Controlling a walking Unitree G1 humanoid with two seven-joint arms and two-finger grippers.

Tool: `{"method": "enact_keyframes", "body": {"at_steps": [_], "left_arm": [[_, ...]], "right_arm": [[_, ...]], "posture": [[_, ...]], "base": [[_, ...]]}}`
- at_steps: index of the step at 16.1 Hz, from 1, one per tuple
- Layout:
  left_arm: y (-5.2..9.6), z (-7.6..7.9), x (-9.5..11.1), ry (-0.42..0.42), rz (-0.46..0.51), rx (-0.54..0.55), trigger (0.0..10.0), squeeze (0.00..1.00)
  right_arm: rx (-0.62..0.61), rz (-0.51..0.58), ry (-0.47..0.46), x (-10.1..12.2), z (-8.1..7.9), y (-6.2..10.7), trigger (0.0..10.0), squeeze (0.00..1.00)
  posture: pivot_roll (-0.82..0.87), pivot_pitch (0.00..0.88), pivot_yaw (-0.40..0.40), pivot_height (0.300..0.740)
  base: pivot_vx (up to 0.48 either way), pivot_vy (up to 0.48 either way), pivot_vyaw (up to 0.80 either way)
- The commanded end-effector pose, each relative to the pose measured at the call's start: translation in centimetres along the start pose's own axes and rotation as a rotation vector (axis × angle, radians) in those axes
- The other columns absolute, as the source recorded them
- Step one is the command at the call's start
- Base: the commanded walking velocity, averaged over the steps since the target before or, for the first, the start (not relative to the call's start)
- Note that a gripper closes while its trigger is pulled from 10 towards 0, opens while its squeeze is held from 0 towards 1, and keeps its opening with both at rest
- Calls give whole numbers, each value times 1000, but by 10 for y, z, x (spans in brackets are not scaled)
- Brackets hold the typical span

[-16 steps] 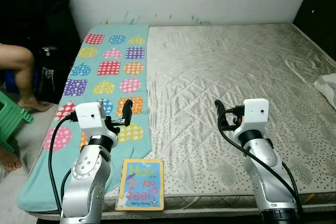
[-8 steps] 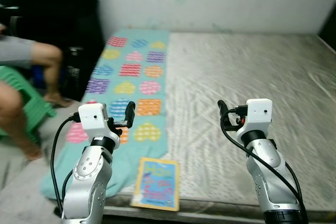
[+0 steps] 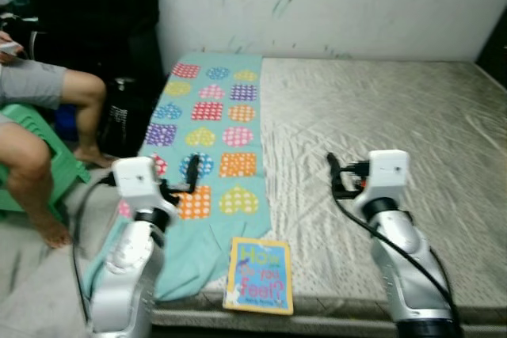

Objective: Clean up the room

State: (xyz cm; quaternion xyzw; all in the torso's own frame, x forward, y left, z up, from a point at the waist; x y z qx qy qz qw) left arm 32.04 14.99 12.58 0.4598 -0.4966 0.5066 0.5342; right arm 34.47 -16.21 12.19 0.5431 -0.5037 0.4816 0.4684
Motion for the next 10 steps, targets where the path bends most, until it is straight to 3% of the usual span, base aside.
{"method": "enact_keyframes", "body": {"at_steps": [1, 2, 6, 10], "left_arm": [[0, 4, 3, 2, 6, -15, 10000, 0], [0, 5, 3, 0, 7, -17, 10000, 0], [0, 5, 3, 5, 6, -19, 10000, 0], [0, 6, 3, 5, 6, -22, 10000, 0]], "right_arm": [[-8, 11, 4, 5, 4, 0, 10000, 0], [-9, 5, 7, 4, 4, 1, 10000, 0], [-9, 2, 4, 3, 4, 1, 10000, 0], [-5, 2, 6, 4, 4, 1, 10000, 0]], "posture": [[-187, 13, 57, 740], [-187, 13, 57, 740], [-187, 15, 58, 740], [-187, 16, 54, 740]], "base": [[0, 0, 0], [0, 0, 0], [0, 0, -800], [0, 440, 0]]}}
Point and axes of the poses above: a point about 5 cm out from each wrist's last joint towards the gripper, its own y axis pointing back from the gripper into the wrist, its own x axis along the axis of the wrist's last joint, z = x × y, the point moved 5 cm from there along -y, pointing out of the wrist towards the gripper, and after that the axes turned 8 degrees about -y, right-handed, at the moved point
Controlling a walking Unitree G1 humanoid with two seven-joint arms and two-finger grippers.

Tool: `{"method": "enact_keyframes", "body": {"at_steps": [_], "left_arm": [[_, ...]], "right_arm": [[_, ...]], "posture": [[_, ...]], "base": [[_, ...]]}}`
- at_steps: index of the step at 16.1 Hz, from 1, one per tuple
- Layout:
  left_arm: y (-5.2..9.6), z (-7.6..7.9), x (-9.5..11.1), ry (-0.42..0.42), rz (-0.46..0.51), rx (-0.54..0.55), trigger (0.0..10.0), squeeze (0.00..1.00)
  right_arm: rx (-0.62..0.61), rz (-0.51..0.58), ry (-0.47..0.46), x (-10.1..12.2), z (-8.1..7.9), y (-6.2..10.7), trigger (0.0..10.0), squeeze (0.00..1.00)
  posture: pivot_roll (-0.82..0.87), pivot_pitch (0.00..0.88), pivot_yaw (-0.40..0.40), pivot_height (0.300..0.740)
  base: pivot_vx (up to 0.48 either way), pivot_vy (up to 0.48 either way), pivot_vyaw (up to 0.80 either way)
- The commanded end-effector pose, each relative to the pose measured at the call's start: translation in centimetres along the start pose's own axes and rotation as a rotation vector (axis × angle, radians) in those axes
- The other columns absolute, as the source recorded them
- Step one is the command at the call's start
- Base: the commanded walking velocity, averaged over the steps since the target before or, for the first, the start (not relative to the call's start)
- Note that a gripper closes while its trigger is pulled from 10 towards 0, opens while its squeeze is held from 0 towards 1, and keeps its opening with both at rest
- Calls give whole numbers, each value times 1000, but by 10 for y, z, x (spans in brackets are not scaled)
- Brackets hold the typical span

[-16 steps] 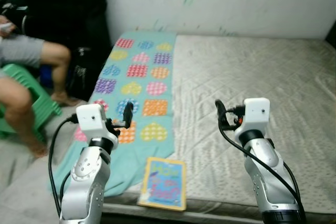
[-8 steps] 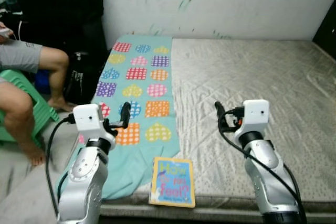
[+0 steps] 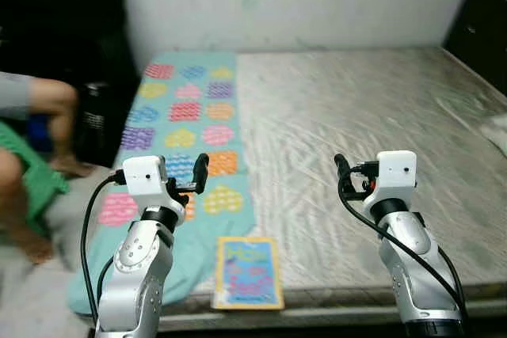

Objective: Clean up the room

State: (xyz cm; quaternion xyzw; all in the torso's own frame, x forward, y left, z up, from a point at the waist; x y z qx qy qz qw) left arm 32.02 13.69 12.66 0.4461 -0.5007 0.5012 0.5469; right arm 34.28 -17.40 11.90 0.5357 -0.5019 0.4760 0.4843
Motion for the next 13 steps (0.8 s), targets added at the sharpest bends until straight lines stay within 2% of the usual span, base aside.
{"method": "enact_keyframes", "body": {"at_steps": [1, 7, 11, 13], "left_arm": [[1, -6, 4, -12, 9, 13, 10000, 0], [1, -6, 4, -10, 14, 15, 10000, 0], [1, -7, 4, -3, 11, 25, 10000, 0], [1, -8, 4, -3, 10, 30, 10000, 0]], "right_arm": [[25, 17, -12, 6, -8, -1, 10000, 0], [35, 15, -7, 7, -10, -3, 10000, 0], [36, 14, -7, 8, -10, -4, 10000, 0], [34, 12, -7, 7, -9, -3, 10000, 0]], "posture": [[-186, 14, 51, 740], [-186, 7, 44, 740], [-187, 11, 43, 740], [-188, 19, 44, 740]], "base": [[0, 0, 0], [0, 0, 0], [0, 0, -739], [0, 0, 0]]}}
Point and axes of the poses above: a point about 5 cm out from each wrist's last joint towards the gripper, its own y axis pointing back from the gripper into the wrist, its own x axis along the axis of the wrist's last joint, z = x × y, the point moved 5 cm from there along -y, pointing out of the wrist towards the gripper, and after that the axes turned 8 degrees about -y, right-handed, at the moved point
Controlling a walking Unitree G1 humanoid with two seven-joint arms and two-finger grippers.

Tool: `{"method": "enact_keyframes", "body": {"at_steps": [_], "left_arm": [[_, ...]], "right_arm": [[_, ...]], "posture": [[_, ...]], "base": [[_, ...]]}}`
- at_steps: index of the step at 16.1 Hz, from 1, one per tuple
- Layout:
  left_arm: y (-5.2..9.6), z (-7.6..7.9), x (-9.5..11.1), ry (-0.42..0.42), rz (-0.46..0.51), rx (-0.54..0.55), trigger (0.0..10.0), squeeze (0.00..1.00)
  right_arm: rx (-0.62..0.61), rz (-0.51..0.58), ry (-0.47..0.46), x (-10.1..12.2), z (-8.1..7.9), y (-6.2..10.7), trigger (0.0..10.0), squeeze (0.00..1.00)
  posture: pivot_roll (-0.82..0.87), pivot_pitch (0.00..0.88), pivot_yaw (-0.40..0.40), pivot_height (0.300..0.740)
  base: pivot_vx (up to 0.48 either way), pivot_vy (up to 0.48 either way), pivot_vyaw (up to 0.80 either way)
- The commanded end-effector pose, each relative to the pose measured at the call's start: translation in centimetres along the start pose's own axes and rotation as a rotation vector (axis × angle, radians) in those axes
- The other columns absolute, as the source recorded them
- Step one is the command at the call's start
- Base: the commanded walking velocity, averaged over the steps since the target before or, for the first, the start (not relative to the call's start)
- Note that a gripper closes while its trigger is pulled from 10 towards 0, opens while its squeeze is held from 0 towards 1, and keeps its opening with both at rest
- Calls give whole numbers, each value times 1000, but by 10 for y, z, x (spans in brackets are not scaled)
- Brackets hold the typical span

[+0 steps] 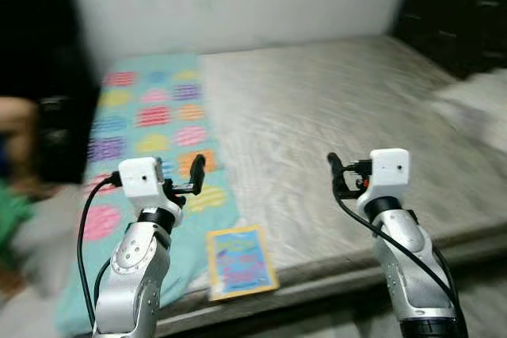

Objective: Clean up the room

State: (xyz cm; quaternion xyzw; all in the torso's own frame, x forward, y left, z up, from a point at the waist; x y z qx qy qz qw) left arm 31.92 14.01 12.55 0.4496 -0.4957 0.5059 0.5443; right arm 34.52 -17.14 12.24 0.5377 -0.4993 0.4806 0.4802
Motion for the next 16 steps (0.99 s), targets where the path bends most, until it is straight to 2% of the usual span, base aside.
{"method": "enact_keyframes", "body": {"at_steps": [1, 5, 7, 13, 16], "left_arm": [[0, -5, 5, -7, 10, 14, 10000, 0], [1, -10, 5, 9, 11, 43, 10000, 0], [5, -18, -1, 75, -19, 85, 10000, 0], [13, -29, -9, 71, -62, 130, 10000, 0], [15, -29, -9, 77, -66, 134, 10000, 0]], "right_arm": [[21, 7, -7, 3, -6, 0, 10000, 0], [21, 4, -3, 3, -6, 2, 10000, 0], [18, 2, -1, 3, -3, 4, 10000, 0], [-3, -19, -13, -1, 6, 14, 10000, 0], [10, -32, -12, -4, 3, 17, 10000, 0]], "posture": [[-188, 19, 44, 740], [-192, 28, 46, 740], [-191, 49, 45, 740], [-193, 92, 43, 740], [-193, 101, 45, 740]], "base": [[0, 0, 0], [0, 0, 0], [0, 0, 0], [0, 0, 0], [0, 0, 0]]}}
Point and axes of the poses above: a point about 5 cm out from each wrist's last joint towards the gripper, its own y axis pointing back from the gripper into the wrist, its own x axis along the axis of the wrist's last joint, z = x × y, the point moved 5 cm from there along -y, pointing out of the wrist towards the gripper, and after that the axes turned 8 degrees about -y, right-handed, at the moved point
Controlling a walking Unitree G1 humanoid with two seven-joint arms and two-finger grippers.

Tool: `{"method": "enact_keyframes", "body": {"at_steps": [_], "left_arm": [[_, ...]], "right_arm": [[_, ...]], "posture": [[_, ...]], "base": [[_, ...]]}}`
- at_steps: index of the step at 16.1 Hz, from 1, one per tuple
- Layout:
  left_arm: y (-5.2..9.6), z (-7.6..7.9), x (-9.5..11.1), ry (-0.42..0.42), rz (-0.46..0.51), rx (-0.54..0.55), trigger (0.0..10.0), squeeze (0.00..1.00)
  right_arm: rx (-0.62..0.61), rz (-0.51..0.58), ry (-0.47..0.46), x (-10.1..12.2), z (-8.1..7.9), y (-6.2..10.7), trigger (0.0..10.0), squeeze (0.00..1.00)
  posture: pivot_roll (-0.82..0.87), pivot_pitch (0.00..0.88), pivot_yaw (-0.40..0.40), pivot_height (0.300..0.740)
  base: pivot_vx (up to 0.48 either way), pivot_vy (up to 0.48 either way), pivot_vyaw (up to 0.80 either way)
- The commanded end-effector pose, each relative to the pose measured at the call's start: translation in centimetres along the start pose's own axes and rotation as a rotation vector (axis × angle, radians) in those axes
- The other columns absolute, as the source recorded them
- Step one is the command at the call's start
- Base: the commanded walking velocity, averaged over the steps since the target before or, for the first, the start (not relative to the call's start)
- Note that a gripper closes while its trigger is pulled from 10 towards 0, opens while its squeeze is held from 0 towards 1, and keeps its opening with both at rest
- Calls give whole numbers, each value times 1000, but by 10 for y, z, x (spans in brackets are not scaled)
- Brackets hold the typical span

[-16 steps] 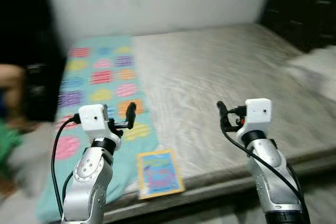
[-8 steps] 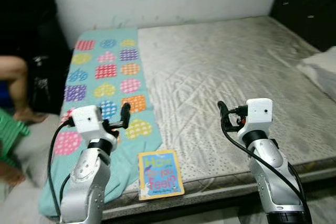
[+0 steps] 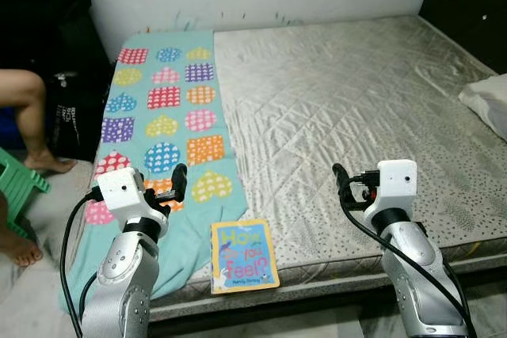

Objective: Clean up the room

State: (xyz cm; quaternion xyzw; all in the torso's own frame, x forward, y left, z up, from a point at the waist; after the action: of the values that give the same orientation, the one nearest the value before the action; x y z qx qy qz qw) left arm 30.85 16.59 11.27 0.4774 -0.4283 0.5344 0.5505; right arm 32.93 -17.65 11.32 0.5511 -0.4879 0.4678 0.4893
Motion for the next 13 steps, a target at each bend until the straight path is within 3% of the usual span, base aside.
{"method": "enact_keyframes", "body": {"at_steps": [1, 7, 13], "left_arm": [[1, -2, 1, 3, -2, 11, 10000, 0], [-1, 2, -1, 0, -18, -1, 10000, 0], [-3, 2, 2, -4, -5, 2, 10000, 0]], "right_arm": [[12, 13, -5, 6, -3, 1, 10000, 0], [10, 9, 0, 6, -3, 0, 10000, 0], [30, 7, -5, 7, -7, -2, 10000, 0]], "posture": [[-193, 101, 45, 740], [-202, 112, 48, 735], [-198, 110, 43, 670]], "base": [[0, 0, 0], [0, 0, 0], [0, 0, 0]]}}
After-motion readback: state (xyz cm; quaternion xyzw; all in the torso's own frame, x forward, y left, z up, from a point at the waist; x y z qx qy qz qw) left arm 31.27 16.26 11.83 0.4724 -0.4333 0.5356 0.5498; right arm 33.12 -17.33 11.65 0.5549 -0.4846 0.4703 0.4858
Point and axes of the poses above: a point about 5 cm out from each wrist's last joint towards the gripper, its own y axis pointing back from the gripper into the wrist, its own x axis along the axis of the wrist's last joint, z = x × y, the point moved 5 cm from there along -y, pointing out of the wrist towards the gripper, and after that the axes turned 8 degrees about -y, right-handed, at the moved point
